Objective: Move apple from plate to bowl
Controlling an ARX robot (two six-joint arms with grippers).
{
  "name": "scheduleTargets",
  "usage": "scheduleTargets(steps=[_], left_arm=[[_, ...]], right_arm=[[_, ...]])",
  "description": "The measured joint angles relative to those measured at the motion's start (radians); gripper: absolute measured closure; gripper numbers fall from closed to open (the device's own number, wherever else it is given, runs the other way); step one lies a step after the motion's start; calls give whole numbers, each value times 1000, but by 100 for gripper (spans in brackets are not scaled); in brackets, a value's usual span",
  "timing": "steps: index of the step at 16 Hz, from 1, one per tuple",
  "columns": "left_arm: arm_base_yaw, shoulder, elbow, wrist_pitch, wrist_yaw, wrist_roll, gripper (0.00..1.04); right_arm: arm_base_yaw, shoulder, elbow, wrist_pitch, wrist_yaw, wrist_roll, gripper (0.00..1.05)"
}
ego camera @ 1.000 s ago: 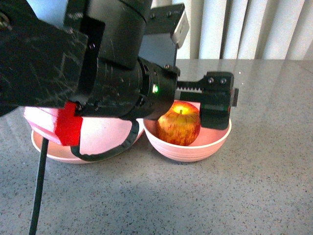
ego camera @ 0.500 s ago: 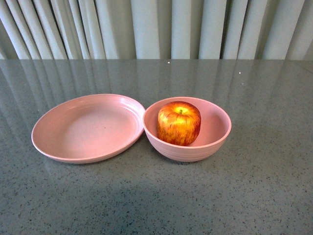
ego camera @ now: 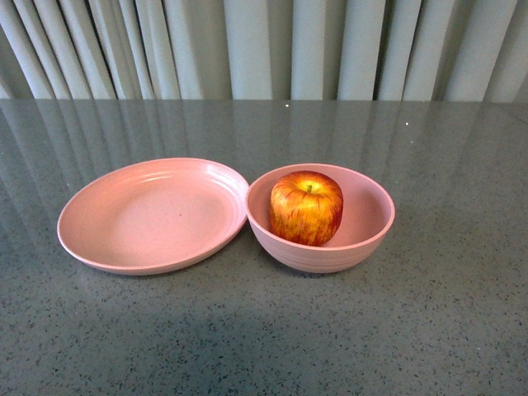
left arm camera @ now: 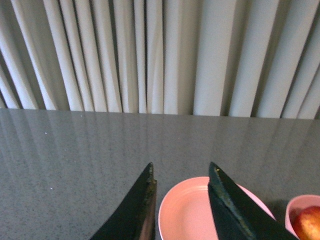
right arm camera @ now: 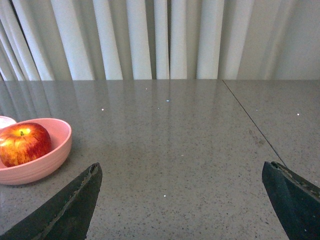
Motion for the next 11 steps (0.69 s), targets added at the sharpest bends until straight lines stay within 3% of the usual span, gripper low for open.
scheduleTargets(steps=[3, 6, 8, 11], left_arm=[[59, -82, -156, 32, 61, 0, 104], [102, -169, -246, 49, 103, 2, 104], [202, -224, -301, 42, 196, 3, 104], [198, -293, -346, 24, 207, 4, 104]], right_arm=[[0, 0, 0, 0, 0, 0, 7], [0, 0, 0, 0, 0, 0, 7], [0, 0, 0, 0, 0, 0, 7], [0, 0, 0, 0, 0, 0, 7]])
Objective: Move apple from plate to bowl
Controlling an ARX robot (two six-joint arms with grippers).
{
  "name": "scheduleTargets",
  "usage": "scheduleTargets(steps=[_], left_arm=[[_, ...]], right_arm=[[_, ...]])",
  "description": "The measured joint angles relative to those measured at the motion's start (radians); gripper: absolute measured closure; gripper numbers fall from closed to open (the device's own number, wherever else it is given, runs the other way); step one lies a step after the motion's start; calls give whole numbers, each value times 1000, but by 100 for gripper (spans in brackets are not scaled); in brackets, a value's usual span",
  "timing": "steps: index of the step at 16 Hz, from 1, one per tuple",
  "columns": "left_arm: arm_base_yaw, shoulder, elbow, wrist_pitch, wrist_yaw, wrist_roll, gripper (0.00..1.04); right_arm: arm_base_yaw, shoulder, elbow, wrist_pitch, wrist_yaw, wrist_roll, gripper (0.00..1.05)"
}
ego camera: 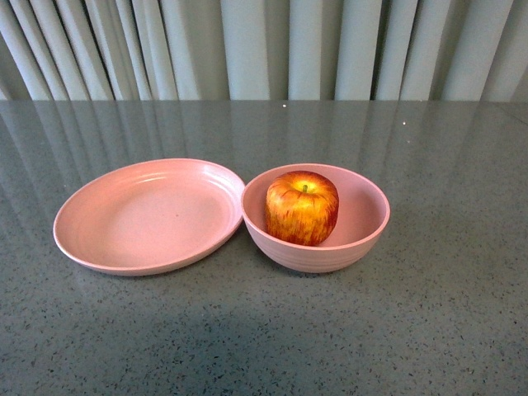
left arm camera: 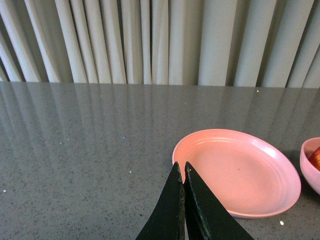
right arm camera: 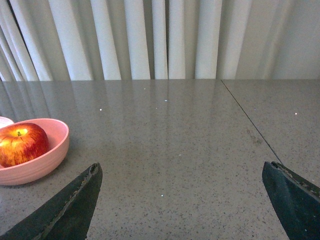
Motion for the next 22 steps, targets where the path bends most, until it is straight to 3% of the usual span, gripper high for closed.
scheduleTargets(steps=[14, 15, 22], left_arm=[[0, -263, -98, -150, 0, 0, 104], [0, -355, -97, -298, 2, 1, 104], [1, -422, -97, -322, 0, 1, 104]], right_arm=[[0, 0, 0, 0, 0, 0, 7], [0, 0, 0, 0, 0, 0, 7], [0, 0, 0, 0, 0, 0, 7]])
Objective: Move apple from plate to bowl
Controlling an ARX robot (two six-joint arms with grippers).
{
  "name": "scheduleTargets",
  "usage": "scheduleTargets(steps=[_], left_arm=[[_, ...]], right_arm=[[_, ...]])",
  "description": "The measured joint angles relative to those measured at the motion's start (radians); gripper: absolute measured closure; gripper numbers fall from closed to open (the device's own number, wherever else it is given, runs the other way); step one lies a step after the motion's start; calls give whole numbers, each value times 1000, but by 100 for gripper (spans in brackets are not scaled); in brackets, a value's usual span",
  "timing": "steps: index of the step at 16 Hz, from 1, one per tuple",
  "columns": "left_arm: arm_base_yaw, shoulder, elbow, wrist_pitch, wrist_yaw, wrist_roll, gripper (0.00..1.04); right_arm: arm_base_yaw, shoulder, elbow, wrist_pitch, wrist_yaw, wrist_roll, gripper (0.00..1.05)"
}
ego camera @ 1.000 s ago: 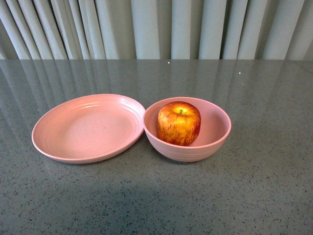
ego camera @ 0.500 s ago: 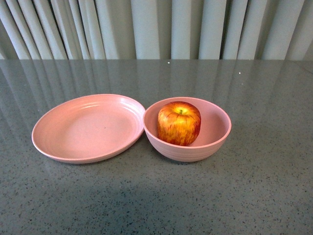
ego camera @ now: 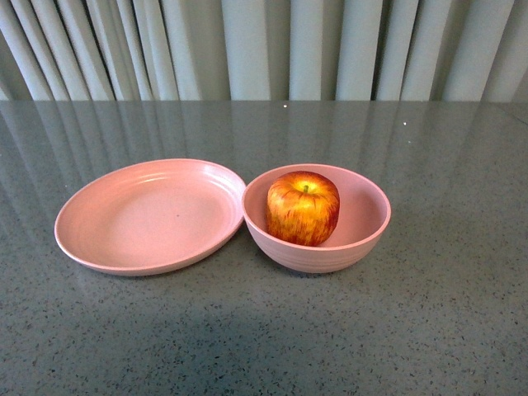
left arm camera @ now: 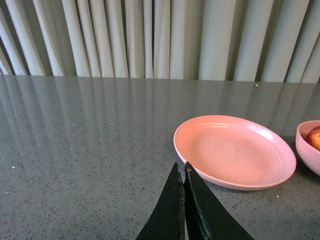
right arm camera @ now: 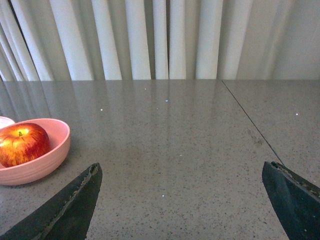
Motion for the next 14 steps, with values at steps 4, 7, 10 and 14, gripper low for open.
scheduleTargets(steps=[4, 7, 10, 14], left_arm=[[0, 0, 0, 0, 0, 0, 91], [0, 0, 0, 0, 0, 0, 53], [0, 0, 0, 0, 0, 0, 22], [0, 0, 0, 0, 0, 2, 7]], right_arm=[[0, 0, 0, 0, 0, 0, 7], [0, 0, 0, 0, 0, 0, 7], [0, 0, 0, 0, 0, 0, 7], [0, 0, 0, 0, 0, 0, 7]])
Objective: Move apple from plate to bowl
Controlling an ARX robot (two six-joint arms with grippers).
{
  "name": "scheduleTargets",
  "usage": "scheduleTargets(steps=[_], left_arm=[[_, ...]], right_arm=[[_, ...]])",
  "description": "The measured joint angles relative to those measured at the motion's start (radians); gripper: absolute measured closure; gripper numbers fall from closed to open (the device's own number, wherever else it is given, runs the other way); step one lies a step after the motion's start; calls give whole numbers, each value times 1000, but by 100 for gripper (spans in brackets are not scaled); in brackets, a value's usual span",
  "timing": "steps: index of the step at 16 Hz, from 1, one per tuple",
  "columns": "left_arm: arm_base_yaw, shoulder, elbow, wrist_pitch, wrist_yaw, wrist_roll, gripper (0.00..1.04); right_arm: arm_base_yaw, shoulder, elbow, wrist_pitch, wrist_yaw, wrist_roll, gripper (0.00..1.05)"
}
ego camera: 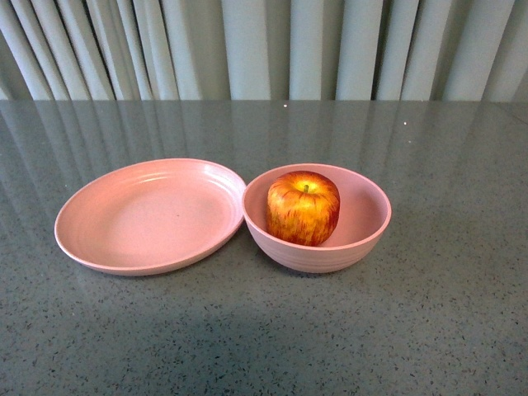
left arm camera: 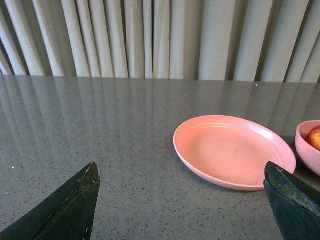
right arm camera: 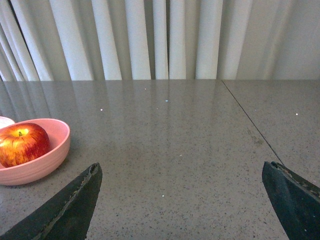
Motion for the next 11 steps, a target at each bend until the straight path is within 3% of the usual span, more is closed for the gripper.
scheduleTargets(steps=[11], left_arm=[[0, 0, 0, 0, 0, 1, 7]], right_arm=[[0, 0, 0, 0, 0, 0, 7]])
